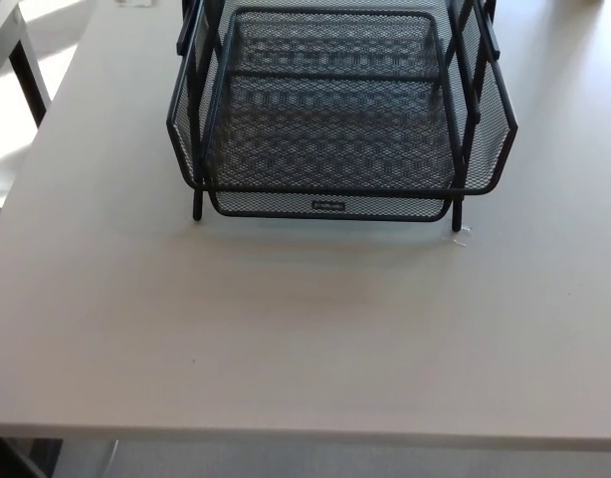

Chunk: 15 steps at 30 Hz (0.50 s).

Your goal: The robot uses its right hand to grab the drawer kept on the middle of the desk and pull it out towards the robot

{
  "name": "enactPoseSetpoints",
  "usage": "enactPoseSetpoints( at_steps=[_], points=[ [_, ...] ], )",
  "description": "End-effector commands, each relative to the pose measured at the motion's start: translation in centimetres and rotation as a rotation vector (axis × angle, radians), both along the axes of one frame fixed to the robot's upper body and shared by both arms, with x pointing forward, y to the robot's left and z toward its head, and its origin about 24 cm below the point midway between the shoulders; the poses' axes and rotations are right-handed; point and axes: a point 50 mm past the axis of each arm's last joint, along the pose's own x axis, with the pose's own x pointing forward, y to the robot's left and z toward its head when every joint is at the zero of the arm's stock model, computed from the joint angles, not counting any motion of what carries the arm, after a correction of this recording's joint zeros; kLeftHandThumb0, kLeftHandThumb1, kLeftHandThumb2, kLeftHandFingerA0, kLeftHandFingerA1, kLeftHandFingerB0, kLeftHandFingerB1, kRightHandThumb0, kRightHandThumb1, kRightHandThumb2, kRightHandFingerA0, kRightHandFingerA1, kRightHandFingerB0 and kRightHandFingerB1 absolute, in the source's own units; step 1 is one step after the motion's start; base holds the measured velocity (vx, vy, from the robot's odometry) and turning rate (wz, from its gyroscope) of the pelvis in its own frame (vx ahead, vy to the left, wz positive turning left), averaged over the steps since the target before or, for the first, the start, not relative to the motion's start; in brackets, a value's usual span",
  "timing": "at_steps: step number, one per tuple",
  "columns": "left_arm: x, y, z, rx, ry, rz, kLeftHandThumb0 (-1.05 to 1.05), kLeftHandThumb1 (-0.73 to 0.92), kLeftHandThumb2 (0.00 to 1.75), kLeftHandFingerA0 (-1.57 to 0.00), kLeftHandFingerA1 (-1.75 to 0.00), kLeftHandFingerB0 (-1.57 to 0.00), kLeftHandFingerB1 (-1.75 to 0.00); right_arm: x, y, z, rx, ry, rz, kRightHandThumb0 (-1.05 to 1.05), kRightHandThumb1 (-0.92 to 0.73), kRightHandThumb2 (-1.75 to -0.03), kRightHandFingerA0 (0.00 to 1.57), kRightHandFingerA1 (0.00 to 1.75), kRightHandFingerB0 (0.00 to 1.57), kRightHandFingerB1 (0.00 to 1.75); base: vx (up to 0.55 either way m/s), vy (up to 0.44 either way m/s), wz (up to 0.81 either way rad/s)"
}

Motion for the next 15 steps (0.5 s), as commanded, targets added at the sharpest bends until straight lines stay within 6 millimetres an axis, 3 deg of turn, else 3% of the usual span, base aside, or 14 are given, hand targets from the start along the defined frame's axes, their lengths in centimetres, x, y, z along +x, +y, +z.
enactPoseSetpoints(
  at_steps=[1,2,3,9,10,11,13,15],
  points=[
    [-0.1,0.2,0.1,0.039,0.040,-0.006,-0.31,0.74,0.61,-0.54,-0.89,-0.52,-0.57,0.8,0.0,-2.2,0.749,0.212,-0.095,-0.64,-0.92,-0.70,0.39,0.49,0.30,0.36,0.00,0.000,0.00],
    [-0.1,0.1,0.2,0.035,0.039,-0.006,-0.32,0.73,0.61,-0.54,-0.96,-0.51,-0.59,-0.2,0.5,-3.7,0.698,0.480,-0.172,-0.76,-0.86,-0.66,0.40,0.50,0.44,0.37,0.00,0.000,0.00],
    [-0.1,0.0,0.2,0.034,0.034,-0.003,-0.32,0.74,0.61,-0.54,-0.91,-0.53,-0.59,-0.7,0.6,-4.1,0.661,0.591,-0.204,-0.76,-0.86,-0.66,0.40,0.50,0.44,0.37,0.00,0.000,0.00],
    [-0.1,0.0,0.2,0.046,0.061,-0.011,-0.33,0.74,0.61,-0.53,-0.89,-0.51,-0.59,-1.0,0.7,-4.3,0.719,0.557,-0.273,-0.65,-0.79,-0.63,0.45,0.52,0.53,0.41,0.00,0.000,0.00],
    [0.0,0.0,0.1,0.056,0.082,-0.018,-0.35,0.72,0.61,-0.53,-0.85,-0.50,-0.57,-1.7,1.1,-4.7,0.555,0.613,-0.243,-0.68,-0.74,-0.62,0.48,0.61,0.54,0.46,0.00,0.000,0.00],
    [0.0,0.0,0.2,0.051,0.081,-0.026,-0.33,0.72,0.61,-0.54,-0.84,-0.51,-0.55,-1.7,1.2,-4.7,0.537,0.619,-0.238,-0.68,-0.74,-0.62,0.48,0.61,0.54,0.46,0.00,0.000,0.00],
    [0.0,0.0,0.2,0.049,0.085,-0.026,-0.34,0.72,0.61,-0.54,-0.87,-0.50,-0.58,-1.7,1.1,-4.7,0.539,0.622,-0.239,-0.68,-0.74,-0.62,0.48,0.61,0.54,0.46,0.00,0.000,0.00],
    [-0.1,0.0,0.2,0.044,0.077,-0.017,-0.35,0.72,0.61,-0.55,-0.88,-0.50,-0.57,-2.1,1.3,-4.9,0.654,0.499,-0.317,-0.65,-0.74,-0.63,0.48,0.56,0.54,0.44,0.00,0.000,0.00]
  ],
)
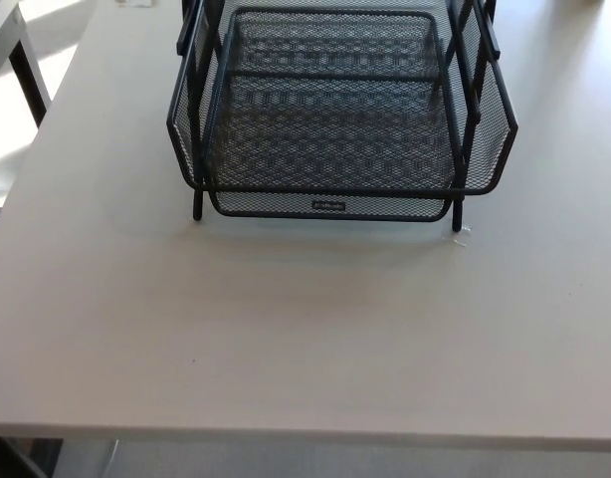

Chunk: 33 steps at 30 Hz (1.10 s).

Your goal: The robot uses its right hand to grab the drawer kept on the middle of the desk and pull it out towards the robot

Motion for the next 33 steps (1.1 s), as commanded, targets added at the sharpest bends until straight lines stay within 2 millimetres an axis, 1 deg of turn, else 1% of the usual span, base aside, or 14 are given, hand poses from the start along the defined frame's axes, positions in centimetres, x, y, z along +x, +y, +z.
enactPoseSetpoints(
  at_steps=[1,4,5,10,13,14,15,16,19,21,24,28,29,33],
  points=[
    [-0.2,0.2,0.2,0.045,0.079,-0.007,-0.35,0.72,0.61,-0.55,-0.88,-0.50,-0.57,-2.4,1.1,-3.3,0.466,0.326,-0.303,-0.65,-0.74,-0.63,0.48,0.56,0.54,0.44,0.00,0.000,0.00],
    [-0.4,-0.1,0.4,0.037,0.084,-0.001,-0.30,0.73,0.61,-0.55,-0.75,-0.51,-0.47,-2.3,1.0,-3.2,0.466,0.331,-0.300,-0.65,-0.74,-0.63,0.48,0.56,0.54,0.44,0.00,0.000,0.00],
    [-0.4,0.0,0.1,0.056,0.100,-0.006,-0.37,0.73,0.61,-0.54,-0.88,-0.49,-0.58,-2.3,1.0,-3.2,0.465,0.332,-0.300,-0.65,-0.74,-0.63,0.48,0.56,0.54,0.44,0.00,0.000,0.00],
    [-0.5,0.2,-0.2,0.037,0.100,0.005,-0.36,0.74,0.61,-0.51,-0.91,-0.47,-0.59,-2.3,0.9,-3.1,0.469,0.336,-0.301,-0.65,-0.74,-0.63,0.48,0.56,0.54,0.44,0.00,0.000,0.00],
    [-0.5,0.2,-0.2,0.044,0.103,0.000,-0.36,0.73,0.61,-0.54,-0.89,-0.49,-0.61,-2.0,0.8,-2.9,0.252,0.635,0.073,-0.64,-0.71,-0.61,0.44,0.71,0.41,0.58,0.00,0.000,0.00],
    [-0.5,0.1,-0.1,0.029,0.096,0.017,-0.34,0.73,0.61,-0.53,-0.86,-0.48,-0.57,-1.4,1.2,-3.1,0.090,0.799,0.233,-0.69,-0.63,-0.65,0.28,0.79,0.28,0.54,0.00,0.000,0.00],
    [-0.5,0.1,-0.2,0.028,0.102,0.020,-0.35,0.73,0.61,-0.53,-0.87,-0.49,-0.59,-1.9,0.3,-2.7,0.437,0.483,-0.174,-0.67,-0.78,-0.63,0.44,0.56,0.50,0.39,0.00,0.000,0.00],
    [-0.5,0.1,-0.3,0.031,0.108,0.017,-0.35,0.73,0.61,-0.52,-0.88,-0.48,-0.60,-1.9,0.2,-2.6,0.477,0.441,-0.215,-0.67,-0.78,-0.63,0.44,0.56,0.50,0.39,0.00,0.000,0.00],
    [-0.4,0.0,-0.2,0.039,0.110,0.003,-0.33,0.73,0.61,-0.54,-0.83,-0.49,-0.56,-1.9,0.2,-2.6,0.480,0.443,-0.216,-0.67,-0.78,-0.63,0.44,0.56,0.50,0.39,0.00,0.000,0.00],
    [-0.5,-0.2,-0.1,0.039,0.110,-0.004,-0.35,0.73,0.61,-0.52,-0.92,-0.48,-0.61,-1.6,0.8,-2.8,0.156,0.780,0.217,-0.64,-0.73,-0.61,0.42,0.72,0.38,0.43,0.00,0.000,0.00],
    [-0.6,-0.2,-0.1,0.039,0.112,0.001,-0.36,0.73,0.61,-0.51,-0.87,-0.47,-0.58,-0.9,1.2,-3.1,0.185,0.814,0.147,-0.67,-0.68,-0.60,0.48,0.69,0.42,0.48,0.00,0.000,0.00],
    [-0.6,0.1,-0.4,0.045,0.115,0.005,-0.37,0.73,0.61,-0.52,-0.87,-0.48,-0.62,-1.3,0.7,-2.9,0.209,0.732,0.047,-0.69,-0.83,-0.64,0.46,0.63,0.40,0.47,0.00,0.000,0.00],
    [-0.6,0.0,-0.4,0.041,0.124,0.004,-0.35,0.73,0.61,-0.52,-0.85,-0.47,-0.58,-1.5,0.8,-2.9,0.278,0.651,0.064,-0.62,-0.70,-0.61,0.35,0.76,0.38,0.44,0.00,0.000,0.00],
    [-0.5,0.0,-0.4,0.037,0.128,0.018,-0.36,0.73,0.61,-0.52,-0.86,-0.47,-0.59,-1.5,0.8,-2.9,0.288,0.645,0.066,-0.62,-0.70,-0.61,0.35,0.76,0.38,0.44,0.00,0.000,0.00]
  ],
)
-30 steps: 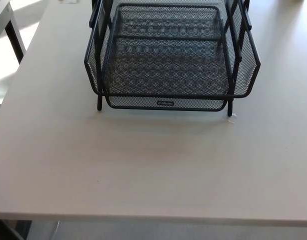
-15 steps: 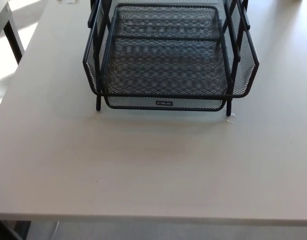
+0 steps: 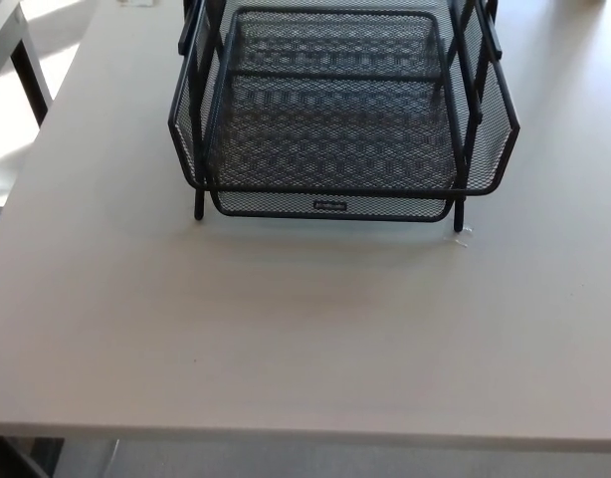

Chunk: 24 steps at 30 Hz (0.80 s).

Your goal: The robot uses its right hand to grab the drawer kept on the middle of the desk and pull it out towards the robot

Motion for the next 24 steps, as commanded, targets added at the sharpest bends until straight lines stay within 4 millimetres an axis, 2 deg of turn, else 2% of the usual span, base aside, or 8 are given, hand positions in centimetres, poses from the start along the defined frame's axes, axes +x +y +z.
enactPoseSetpoints(
  at_steps=[1,13,17,18,19,22,23,24],
  points=[
    [-0.1,0.7,0.0,0.032,0.049,0.045,-0.37,0.73,0.61,-0.52,-0.89,-0.47,-0.61,-0.7,-1.1,0.5,0.021,0.052,-0.047,-0.62,-0.70,-0.61,0.35,0.76,0.38,0.44,0.00,0.000,0.00],
    [-0.2,0.1,0.5,0.026,0.047,0.046,-0.29,0.73,0.62,-0.53,-0.73,-0.48,-0.48,-0.6,-1.2,0.6,0.023,0.054,-0.047,-0.62,-0.70,-0.61,0.35,0.76,0.38,0.44,0.00,0.000,0.00],
    [-0.1,0.5,0.1,0.048,0.055,0.022,-0.36,0.72,0.61,-0.54,-0.87,-0.48,-0.60,-0.6,-1.2,0.6,0.024,0.054,-0.047,-0.62,-0.70,-0.61,0.35,0.76,0.38,0.44,0.00,0.000,0.00],
    [-0.2,0.2,0.5,0.016,0.050,0.044,-0.34,0.73,0.61,-0.52,-0.94,-0.49,-0.66,-1.2,-1.5,0.6,0.134,-0.161,-0.461,-0.63,-0.73,-0.62,0.38,0.58,0.47,0.46,0.00,0.000,0.00],
    [-0.2,0.1,0.6,0.021,0.054,0.049,-0.34,0.75,0.62,-0.50,-0.89,-0.47,-0.63,-1.3,-1.5,0.6,0.148,-0.185,-0.508,-0.63,-0.73,-0.62,0.38,0.58,0.47,0.46,0.00,0.000,0.00],
    [-0.3,0.3,0.5,0.022,0.043,0.050,-0.36,0.74,0.61,-0.52,-0.92,-0.48,-0.65,-1.3,-1.5,0.6,0.150,-0.188,-0.512,-0.63,-0.73,-0.62,0.38,0.58,0.47,0.46,0.00,0.000,0.00],
    [-0.3,0.3,0.4,0.018,0.042,0.058,-0.34,0.73,0.62,-0.51,-0.86,-0.49,-0.63,-1.0,-1.5,0.6,0.071,-0.050,-0.292,-0.70,-0.77,-0.62,0.35,0.90,0.31,0.60,0.00,0.000,0.00],
    [-0.2,0.5,0.3,0.026,0.051,0.056,-0.35,0.74,0.62,-0.50,-0.84,-0.47,-0.58,0.1,-1.2,0.6,0.105,0.060,-0.166,-0.66,-0.72,-0.62,0.54,0.53,0.55,0.39,0.00,0.000,0.00]
  ],
)
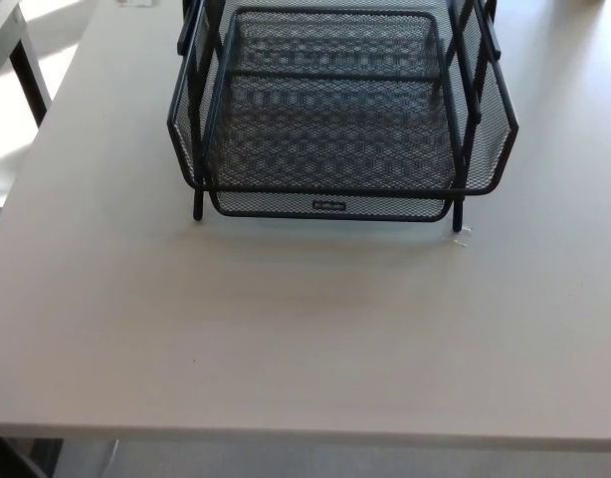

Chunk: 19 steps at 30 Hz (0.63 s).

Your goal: The robot uses its right hand to grab the drawer kept on the middle of the desk and pull it out towards the robot

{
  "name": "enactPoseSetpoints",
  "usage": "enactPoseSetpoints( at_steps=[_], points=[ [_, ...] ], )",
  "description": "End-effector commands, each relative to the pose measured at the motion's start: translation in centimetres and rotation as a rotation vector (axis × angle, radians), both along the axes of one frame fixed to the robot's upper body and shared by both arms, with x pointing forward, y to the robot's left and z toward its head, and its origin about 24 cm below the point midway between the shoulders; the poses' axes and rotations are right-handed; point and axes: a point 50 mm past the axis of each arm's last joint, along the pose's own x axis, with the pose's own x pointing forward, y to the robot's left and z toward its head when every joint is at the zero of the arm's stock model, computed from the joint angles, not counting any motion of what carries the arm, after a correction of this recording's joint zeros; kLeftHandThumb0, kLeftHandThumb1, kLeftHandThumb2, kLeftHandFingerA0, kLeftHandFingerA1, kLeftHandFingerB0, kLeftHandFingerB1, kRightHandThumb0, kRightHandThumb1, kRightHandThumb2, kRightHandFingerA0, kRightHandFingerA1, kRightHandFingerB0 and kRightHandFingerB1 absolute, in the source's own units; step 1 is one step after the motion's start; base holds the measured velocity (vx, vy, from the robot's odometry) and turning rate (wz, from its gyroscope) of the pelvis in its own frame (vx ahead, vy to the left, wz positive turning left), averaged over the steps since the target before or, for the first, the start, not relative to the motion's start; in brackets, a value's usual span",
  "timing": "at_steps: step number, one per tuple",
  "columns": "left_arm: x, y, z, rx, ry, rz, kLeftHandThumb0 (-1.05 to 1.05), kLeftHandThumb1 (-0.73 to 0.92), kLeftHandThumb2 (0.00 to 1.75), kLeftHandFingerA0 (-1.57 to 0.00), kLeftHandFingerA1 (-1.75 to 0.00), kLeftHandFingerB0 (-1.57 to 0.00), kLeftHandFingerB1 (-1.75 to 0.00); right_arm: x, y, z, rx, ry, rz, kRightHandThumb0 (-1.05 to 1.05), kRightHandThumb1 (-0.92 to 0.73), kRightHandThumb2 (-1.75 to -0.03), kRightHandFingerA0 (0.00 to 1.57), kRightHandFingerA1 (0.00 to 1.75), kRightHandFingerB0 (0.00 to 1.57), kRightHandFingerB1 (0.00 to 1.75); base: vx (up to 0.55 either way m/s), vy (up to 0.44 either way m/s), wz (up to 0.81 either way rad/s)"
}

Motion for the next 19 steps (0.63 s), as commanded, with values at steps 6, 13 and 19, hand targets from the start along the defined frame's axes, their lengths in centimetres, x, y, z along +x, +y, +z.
enactPoseSetpoints(
  at_steps=[6,13,19],
  points=[
    [-0.44,0.46,0.15,-0.006,0.002,0.056,-0.29,0.73,0.62,-0.52,-0.77,-0.48,-0.48,0.76,-0.36,0.29,0.077,0.126,0.029,-0.66,-0.72,-0.62,0.54,0.53,0.55,0.39,0.00,0.000,0.00],
    [-0.14,0.46,0.00,0.027,0.016,0.024,-0.32,0.72,0.61,-0.55,-0.81,-0.50,-0.52,0.87,-0.38,0.34,0.079,0.127,0.030,-0.66,-0.72,-0.62,0.54,0.53,0.55,0.39,0.00,0.000,0.00],
    [-0.17,0.63,-0.18,0.019,0.019,0.037,-0.35,0.73,0.61,-0.52,-0.88,-0.48,-0.58,0.92,-0.40,0.36,0.079,0.127,0.030,-0.66,-0.72,-0.62,0.54,0.53,0.55,0.39,0.00,0.000,0.00]
  ],
)
